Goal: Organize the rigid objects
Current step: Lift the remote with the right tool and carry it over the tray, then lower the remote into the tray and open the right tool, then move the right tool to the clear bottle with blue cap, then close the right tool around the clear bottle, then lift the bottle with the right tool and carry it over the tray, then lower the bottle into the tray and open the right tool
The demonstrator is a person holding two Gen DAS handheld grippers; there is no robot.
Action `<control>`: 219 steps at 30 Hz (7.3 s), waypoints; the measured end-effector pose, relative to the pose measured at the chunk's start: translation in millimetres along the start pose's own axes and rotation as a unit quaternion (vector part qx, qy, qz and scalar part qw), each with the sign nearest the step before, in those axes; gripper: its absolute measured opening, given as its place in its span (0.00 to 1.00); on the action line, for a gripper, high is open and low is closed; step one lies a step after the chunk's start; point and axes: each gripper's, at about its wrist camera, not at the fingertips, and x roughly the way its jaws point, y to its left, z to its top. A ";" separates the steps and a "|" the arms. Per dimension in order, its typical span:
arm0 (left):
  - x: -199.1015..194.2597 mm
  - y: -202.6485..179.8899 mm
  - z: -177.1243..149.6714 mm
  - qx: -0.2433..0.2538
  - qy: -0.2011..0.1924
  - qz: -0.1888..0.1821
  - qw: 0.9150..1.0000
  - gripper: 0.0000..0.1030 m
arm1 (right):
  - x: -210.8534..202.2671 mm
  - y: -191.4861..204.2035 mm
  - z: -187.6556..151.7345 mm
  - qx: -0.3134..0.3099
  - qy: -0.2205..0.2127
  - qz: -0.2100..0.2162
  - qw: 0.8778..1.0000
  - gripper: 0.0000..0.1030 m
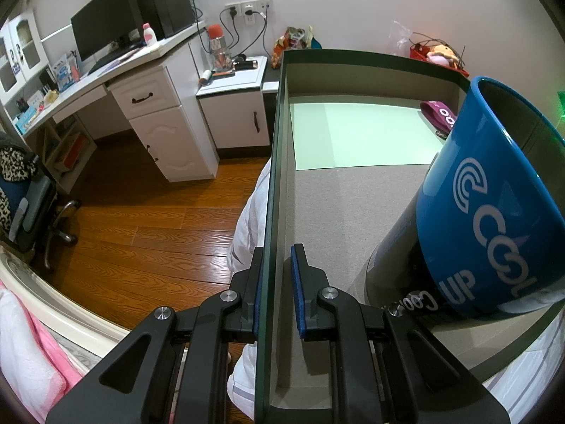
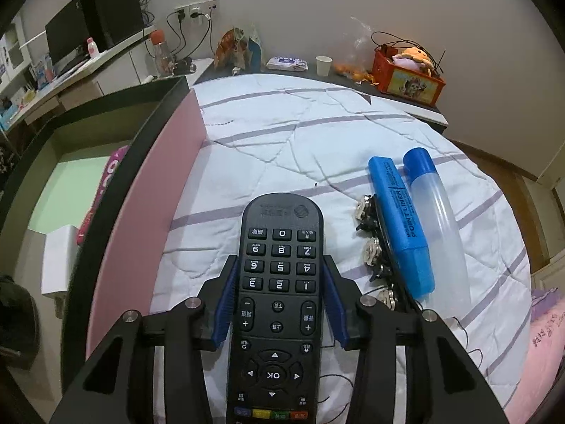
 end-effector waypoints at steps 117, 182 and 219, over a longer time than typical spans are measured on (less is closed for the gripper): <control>0.1 -6.6 2.0 0.004 0.000 0.004 1.000 0.12 | -56.2 -103.1 0.8 0.070 -0.103 -0.059 0.990 0.76; 0.6 -7.0 1.4 0.005 -0.001 0.004 1.000 0.12 | -46.5 92.6 51.6 -0.125 -0.068 0.143 0.980 0.25; 0.6 -6.5 0.9 0.005 -0.001 0.004 1.000 0.12 | -59.2 88.2 30.4 -0.152 -0.045 0.145 0.977 0.45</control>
